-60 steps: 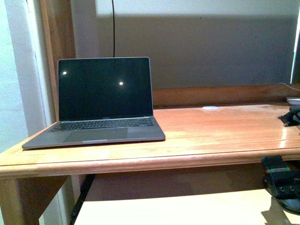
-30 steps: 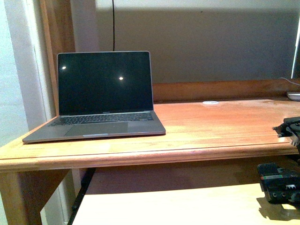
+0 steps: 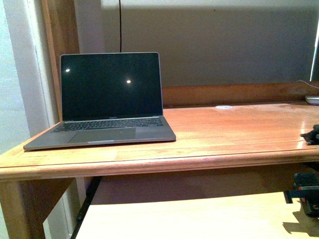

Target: Place mouse

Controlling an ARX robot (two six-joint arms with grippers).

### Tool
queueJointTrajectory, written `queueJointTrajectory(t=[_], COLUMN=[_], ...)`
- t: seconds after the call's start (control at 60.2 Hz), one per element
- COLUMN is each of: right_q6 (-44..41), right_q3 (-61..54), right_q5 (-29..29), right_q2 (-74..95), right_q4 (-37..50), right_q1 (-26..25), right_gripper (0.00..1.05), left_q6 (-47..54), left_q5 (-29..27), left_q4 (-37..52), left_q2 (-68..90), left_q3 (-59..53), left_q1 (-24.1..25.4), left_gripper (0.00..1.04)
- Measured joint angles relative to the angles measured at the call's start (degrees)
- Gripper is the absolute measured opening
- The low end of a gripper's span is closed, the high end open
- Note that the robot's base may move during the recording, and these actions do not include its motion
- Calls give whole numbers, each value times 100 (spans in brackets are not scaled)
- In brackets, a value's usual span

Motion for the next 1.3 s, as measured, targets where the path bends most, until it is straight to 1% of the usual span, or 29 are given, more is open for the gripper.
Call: queueJointTrajectory(t=[0.166, 0.232, 0.282, 0.299, 0.315, 0.382, 0.398, 0.432, 0.598, 0.614, 0.648, 0.731, 0.764, 0.83, 0.897, 0.996, 1.162, 1.262, 1.295], right_q6=[-286, -422, -479, -487, -492, -494, -492, -474, -157, -125, -122, -258, -310, -420, -516, -529, -540, -448, -437], right_q3=[-481, -494, -345, -299, -238, 214, 396, 595, 2341, 2597, 2966, 3718, 4199, 4819, 5167, 5534, 5554, 5403, 5337], right_q5=[-374, -424, -378, -363, -341, -199, -140, -81, 299, 415, 570, 984, 1213, 1552, 1740, 1884, 1939, 1672, 1598], right_q2=[-1141, -1574, -1860, -1891, -1915, -1891, -1823, -1731, -573, -369, -63, 645, 1104, 1746, 2122, 2540, 2750, 2723, 2704], right_q4=[-452, -597, -769, -798, -824, -898, -909, -940, -1504, -1596, -1696, -1738, -1921, -2074, -2142, -2208, -1869, -1399, -1307], right_q1=[-77, -66, -7, 13, 35, 203, 275, 352, 914, 979, 1071, 1235, 1305, 1359, 1375, 1384, 1434, 1467, 1467], right_gripper=[55, 55, 55, 55, 55, 55, 55, 55, 55, 55, 55, 55, 55, 55, 55, 55, 55, 76, 81], left_q6=[0, 0, 0, 0, 0, 0, 0, 0, 2, 2, 2, 2, 2, 7, 9, 9, 9, 9, 9], left_q5=[0, 2, 2, 0, 0, 0, 2, 2, 0, 0, 0, 2, 0, 2, 2, 0, 2, 0, 0], left_q4=[0, 0, 0, 0, 0, 0, 0, 0, 0, 0, 0, 0, 0, 0, 0, 0, 0, 0, 0], left_q2=[0, 0, 0, 0, 0, 0, 0, 0, 0, 0, 0, 0, 0, 0, 0, 0, 0, 0, 0], left_q3=[0, 0, 0, 0, 0, 0, 0, 0, 0, 0, 0, 2, 0, 0, 0, 0, 0, 0, 0], left_q1=[0, 0, 0, 0, 0, 0, 0, 0, 0, 0, 0, 0, 0, 0, 0, 0, 0, 0, 0], left_gripper=[3, 3, 7, 11, 12, 24, 24, 30, 56, 58, 65, 77, 86, 99, 97, 97, 97, 97, 97])
